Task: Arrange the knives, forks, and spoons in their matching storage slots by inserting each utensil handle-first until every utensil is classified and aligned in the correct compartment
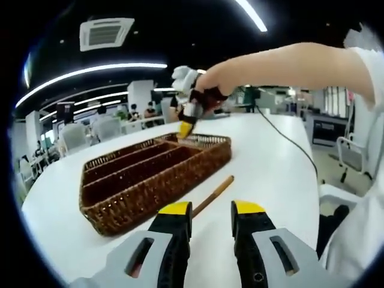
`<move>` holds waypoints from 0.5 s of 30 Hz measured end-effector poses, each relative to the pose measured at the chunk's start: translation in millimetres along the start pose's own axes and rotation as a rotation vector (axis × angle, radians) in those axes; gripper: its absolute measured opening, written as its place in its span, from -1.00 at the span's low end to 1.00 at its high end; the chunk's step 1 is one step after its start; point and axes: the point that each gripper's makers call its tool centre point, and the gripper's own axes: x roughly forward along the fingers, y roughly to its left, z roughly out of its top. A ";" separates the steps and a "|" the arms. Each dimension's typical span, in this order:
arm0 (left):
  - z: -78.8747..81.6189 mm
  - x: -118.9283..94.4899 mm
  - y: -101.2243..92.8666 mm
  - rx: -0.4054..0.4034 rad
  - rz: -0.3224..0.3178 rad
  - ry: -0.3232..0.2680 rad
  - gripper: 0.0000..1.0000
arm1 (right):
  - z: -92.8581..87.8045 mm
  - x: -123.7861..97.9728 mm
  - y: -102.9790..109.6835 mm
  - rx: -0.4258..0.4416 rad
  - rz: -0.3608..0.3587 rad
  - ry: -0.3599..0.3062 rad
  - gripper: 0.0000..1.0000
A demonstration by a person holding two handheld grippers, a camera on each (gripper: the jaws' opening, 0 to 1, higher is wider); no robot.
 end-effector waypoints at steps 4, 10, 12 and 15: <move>-2.7 -2.0 9.9 0.001 0.016 0.019 -0.51 | 0.3 -6.4 9.6 -0.121 0.039 -0.090 -0.74; -3.6 -6.3 18.9 0.001 0.027 0.040 -0.50 | -6.8 -13.0 22.7 -0.243 0.078 -0.184 -0.75; -5.9 -7.5 22.3 0.004 0.030 0.052 -0.50 | -9.5 -16.6 29.4 -0.271 0.098 -0.237 -0.74; -9.3 -8.7 23.8 0.007 0.027 0.070 -0.50 | -7.4 -24.6 46.0 -0.341 0.128 -0.340 -0.74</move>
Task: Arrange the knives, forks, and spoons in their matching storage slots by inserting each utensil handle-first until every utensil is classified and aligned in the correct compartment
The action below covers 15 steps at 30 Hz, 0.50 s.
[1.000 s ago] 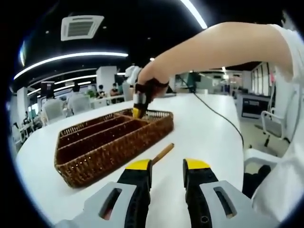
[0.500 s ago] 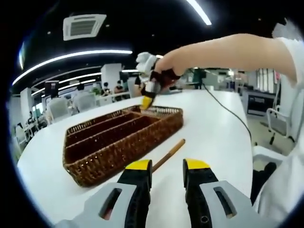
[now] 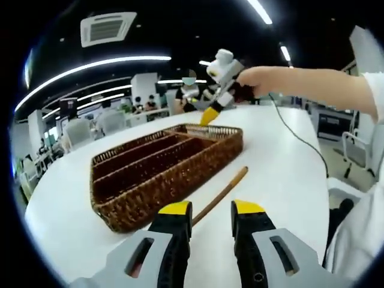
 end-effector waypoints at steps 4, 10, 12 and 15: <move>-3.5 -1.7 2.7 0.003 -0.002 0.020 -0.50 | 12.6 -4.5 19.5 -0.106 0.014 -0.112 -0.73; -4.3 -6.0 9.0 -0.004 0.003 0.029 -0.50 | 20.4 -11.3 54.4 -0.193 0.058 -0.247 -0.72; -3.1 -6.4 10.0 -0.003 0.006 0.032 -0.50 | 18.8 -13.4 60.9 -0.205 0.064 -0.274 -0.72; 0.9 -7.3 9.0 0.010 -0.005 0.025 -0.50 | 19.4 -16.8 69.6 -0.214 0.077 -0.335 -0.72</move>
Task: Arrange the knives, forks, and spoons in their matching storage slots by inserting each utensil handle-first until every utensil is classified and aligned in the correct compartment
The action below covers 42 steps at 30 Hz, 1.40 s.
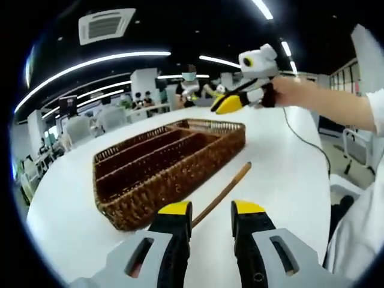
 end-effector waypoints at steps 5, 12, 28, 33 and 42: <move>3.6 -1.5 3.8 -0.023 -0.002 -0.015 -0.49 | -3.5 -6.4 9.1 -0.006 0.007 -0.065 -0.71; 10.8 1.7 5.2 -0.064 -0.005 -0.045 -0.43 | -8.8 -11.9 20.6 -0.004 0.006 -0.141 -0.58; 12.8 3.7 7.8 -0.064 0.004 -0.053 -0.31 | -23.7 -5.4 50.8 -0.059 0.055 -0.156 -0.34; 7.2 1.7 4.9 -0.065 0.007 -0.052 -0.30 | -33.0 1.1 64.3 -0.080 0.091 -0.121 -0.35; -0.2 -0.7 -1.5 -0.093 -0.002 -0.066 -0.26 | -47.3 14.1 78.7 -0.131 0.141 -0.030 -0.37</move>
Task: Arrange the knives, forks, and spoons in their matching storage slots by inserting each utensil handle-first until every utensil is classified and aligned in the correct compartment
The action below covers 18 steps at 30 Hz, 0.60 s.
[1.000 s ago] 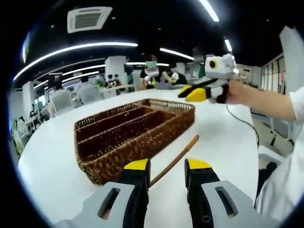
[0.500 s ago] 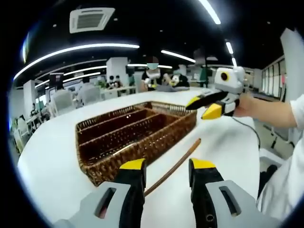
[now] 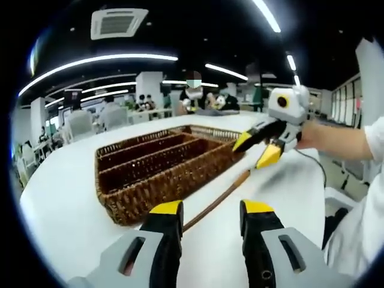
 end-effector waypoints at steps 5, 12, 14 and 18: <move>0.3 -3.2 -3.6 -0.005 -0.004 -0.025 -0.22 | -7.2 7.1 5.2 -0.024 0.035 0.071 -0.39; -3.1 -4.5 -5.6 -0.016 -0.004 -0.041 -0.16 | -15.0 13.9 7.7 -0.033 0.064 0.134 -0.43; -4.1 -4.6 -6.3 -0.014 -0.007 -0.040 -0.16 | -18.3 16.1 6.8 -0.037 0.066 0.156 -0.45; -3.7 -4.9 -6.4 -0.017 -0.008 -0.044 -0.16 | -20.9 18.0 6.6 -0.036 0.072 0.179 -0.53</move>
